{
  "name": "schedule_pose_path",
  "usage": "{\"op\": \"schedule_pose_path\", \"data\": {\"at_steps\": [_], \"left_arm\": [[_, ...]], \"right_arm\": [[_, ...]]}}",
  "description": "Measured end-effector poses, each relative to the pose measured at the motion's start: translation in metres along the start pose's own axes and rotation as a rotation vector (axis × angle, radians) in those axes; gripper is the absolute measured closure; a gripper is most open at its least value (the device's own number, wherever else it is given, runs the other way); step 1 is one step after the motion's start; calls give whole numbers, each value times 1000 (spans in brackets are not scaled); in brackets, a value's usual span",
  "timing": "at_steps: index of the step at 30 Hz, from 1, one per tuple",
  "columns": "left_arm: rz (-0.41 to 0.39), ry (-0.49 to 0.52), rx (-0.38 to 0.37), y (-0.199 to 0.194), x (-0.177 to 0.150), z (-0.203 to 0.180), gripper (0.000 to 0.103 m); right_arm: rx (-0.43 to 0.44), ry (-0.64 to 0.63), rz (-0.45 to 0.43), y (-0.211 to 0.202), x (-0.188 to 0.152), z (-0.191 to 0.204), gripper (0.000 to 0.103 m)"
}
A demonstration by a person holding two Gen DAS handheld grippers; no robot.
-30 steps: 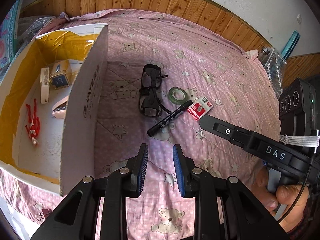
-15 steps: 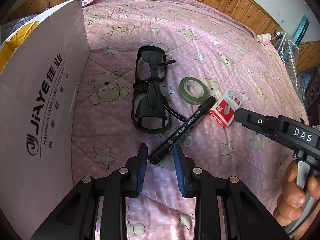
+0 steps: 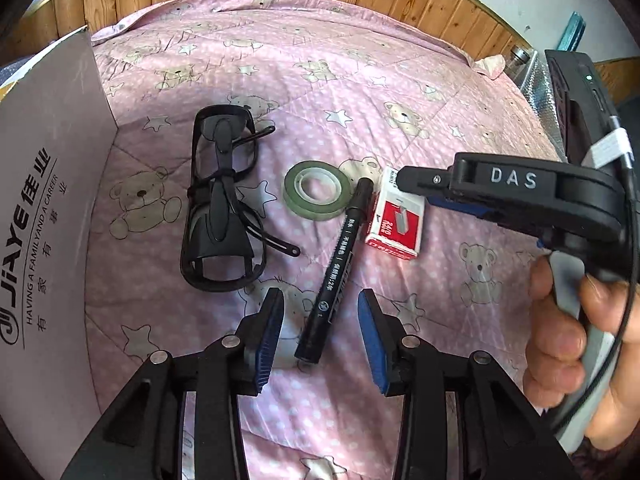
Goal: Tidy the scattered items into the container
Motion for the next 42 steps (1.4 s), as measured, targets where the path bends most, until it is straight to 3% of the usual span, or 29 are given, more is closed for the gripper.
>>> {"op": "schedule_pose_path", "data": {"at_steps": [2, 3, 5, 6, 9, 11, 13, 17, 19, 20, 21, 27, 30, 33, 35, 37, 42], "left_arm": [[26, -1, 7, 12, -1, 1, 63], [6, 2, 19, 10, -1, 0, 65], [21, -5, 12, 6, -2, -4, 80], [30, -19, 0, 4, -3, -5, 83], [44, -43, -18, -8, -18, -8, 83], [43, -47, -25, -14, -26, -9, 83], [42, -52, -16, -13, -32, -6, 77], [24, -13, -21, -2, -24, -15, 73], [5, 21, 10, 2, -22, -19, 77], [3, 36, 27, 1, -22, -21, 82], [4, 35, 44, 0, -22, -21, 88], [16, -15, 23, -20, -35, -16, 88], [25, -35, 31, -9, -30, -13, 74], [1, -24, 44, 10, -17, -20, 71], [-9, 26, 69, 12, -14, -26, 76], [-8, 37, 72, 13, -14, -27, 89], [-10, 19, 69, 2, -17, -26, 89]], "right_arm": [[-44, -91, -36, 1, -7, 13, 54], [-43, -116, -43, 1, -8, 15, 62], [-2, -95, -38, -6, -4, 7, 75], [12, -101, -35, -10, -2, 4, 78], [3, -122, -61, -27, 0, -3, 82], [5, -119, -67, -34, 1, -6, 82], [7, -113, -67, -33, 2, -6, 82], [12, -115, -18, -14, -1, 3, 72], [26, -135, 22, -1, -6, 7, 76], [27, -135, 17, 0, -8, 7, 87], [34, -129, 17, -2, -9, 5, 88], [16, -155, -42, -39, -10, -11, 87], [-24, -162, -18, -32, -15, -18, 83], [-35, -143, -12, -23, -15, -23, 79], [-24, -136, -12, -21, -17, -25, 87], [-15, -130, -26, -27, -19, -25, 88], [19, -136, -56, -48, -25, -19, 88]]}}
Point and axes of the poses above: each gripper's, at about its wrist camera, not at the fingertips, and y roughly the way its jaws point, z to its left, x to its top, the point moved 2 cm from there along y, roughly the way its jaws point, and after that the axes turned 5 degrees about y, right-handed, at the moved point
